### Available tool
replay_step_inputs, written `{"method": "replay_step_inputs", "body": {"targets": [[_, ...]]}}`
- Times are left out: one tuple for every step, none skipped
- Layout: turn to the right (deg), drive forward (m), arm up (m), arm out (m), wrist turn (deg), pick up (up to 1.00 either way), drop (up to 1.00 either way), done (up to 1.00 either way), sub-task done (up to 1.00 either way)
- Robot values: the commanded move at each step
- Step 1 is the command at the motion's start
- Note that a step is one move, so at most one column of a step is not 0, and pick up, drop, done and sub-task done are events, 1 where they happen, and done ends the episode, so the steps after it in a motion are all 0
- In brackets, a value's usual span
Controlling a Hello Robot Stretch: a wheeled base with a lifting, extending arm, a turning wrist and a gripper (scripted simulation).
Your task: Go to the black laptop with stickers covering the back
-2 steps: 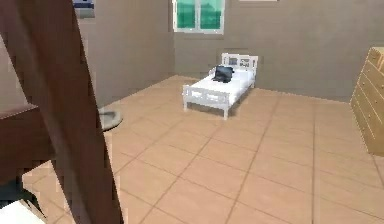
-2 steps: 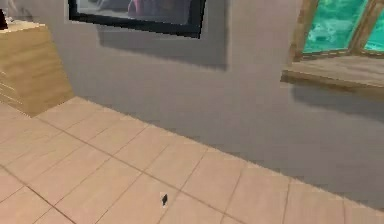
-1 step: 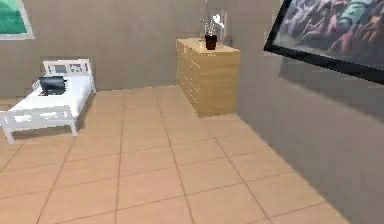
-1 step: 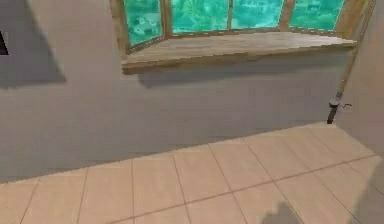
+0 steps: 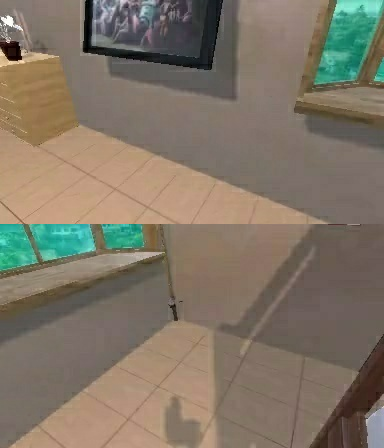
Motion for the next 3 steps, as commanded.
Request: {"method": "replay_step_inputs", "body": {"targets": [[27.0,0.00,0.00,0.00,0.0,0.00,0.00,0.00,0.00],[0.0,0.10,0.00,0.00,0.0,0.00,0.00,0.00,0.00],[-45.0,0.00,0.00,0.00,0.0,0.00,0.00,0.00,0.00]]}}
